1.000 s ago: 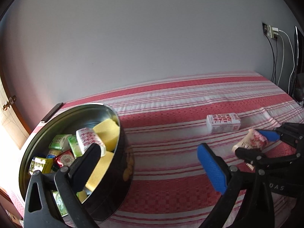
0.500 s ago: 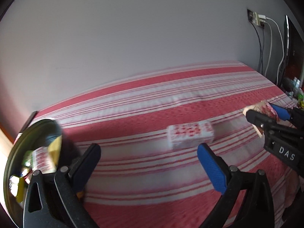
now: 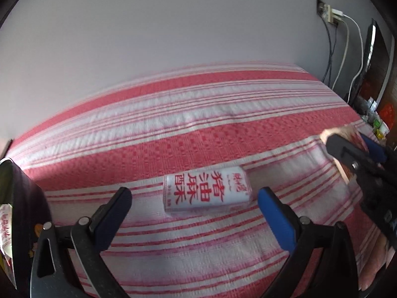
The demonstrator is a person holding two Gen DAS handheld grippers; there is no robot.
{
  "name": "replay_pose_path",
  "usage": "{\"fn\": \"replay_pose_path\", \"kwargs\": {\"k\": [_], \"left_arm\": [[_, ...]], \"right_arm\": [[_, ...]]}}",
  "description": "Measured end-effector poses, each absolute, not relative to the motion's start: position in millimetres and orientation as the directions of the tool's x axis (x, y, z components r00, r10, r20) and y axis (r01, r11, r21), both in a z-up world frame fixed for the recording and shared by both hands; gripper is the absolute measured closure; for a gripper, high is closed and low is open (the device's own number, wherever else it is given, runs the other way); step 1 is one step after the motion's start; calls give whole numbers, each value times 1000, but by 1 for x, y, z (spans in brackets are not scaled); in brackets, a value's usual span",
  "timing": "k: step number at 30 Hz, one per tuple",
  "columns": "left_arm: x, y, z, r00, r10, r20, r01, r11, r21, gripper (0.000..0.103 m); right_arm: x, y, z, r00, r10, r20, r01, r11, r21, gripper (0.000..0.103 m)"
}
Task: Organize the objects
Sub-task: 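Grasp the pink floral snack with the right gripper while the left grasps the white pastry pack, then carry the pastry pack in the left gripper while the right carries the floral snack over the tin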
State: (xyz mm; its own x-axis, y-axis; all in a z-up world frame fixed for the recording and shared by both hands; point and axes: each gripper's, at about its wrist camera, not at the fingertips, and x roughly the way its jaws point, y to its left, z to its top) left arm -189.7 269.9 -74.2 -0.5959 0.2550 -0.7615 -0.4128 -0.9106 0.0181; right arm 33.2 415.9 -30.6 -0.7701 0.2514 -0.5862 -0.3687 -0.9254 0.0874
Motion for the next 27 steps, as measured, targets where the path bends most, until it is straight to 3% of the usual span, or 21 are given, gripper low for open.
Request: {"fn": "replay_pose_path", "kwargs": {"k": [8, 10, 15, 27], "left_arm": [[-202, 270, -79, -546, 259, -797, -404, -915, -20, 2], [-202, 271, -79, -538, 272, -798, -414, -910, -31, 13], [-198, 276, -81, -533, 297, -792, -456, -890, -27, 30], [-182, 265, -73, -601, 277, -750, -447, -894, 29, 32]], "right_arm": [[29, 412, -34, -754, 254, -605, -365, -929, 65, 46], [29, 410, -33, -753, 262, -604, -365, -930, 51, 46], [30, 407, -33, -750, 263, -606, -364, -930, 46, 46], [34, 400, -29, -768, 279, -577, -356, -934, 22, 46]]}}
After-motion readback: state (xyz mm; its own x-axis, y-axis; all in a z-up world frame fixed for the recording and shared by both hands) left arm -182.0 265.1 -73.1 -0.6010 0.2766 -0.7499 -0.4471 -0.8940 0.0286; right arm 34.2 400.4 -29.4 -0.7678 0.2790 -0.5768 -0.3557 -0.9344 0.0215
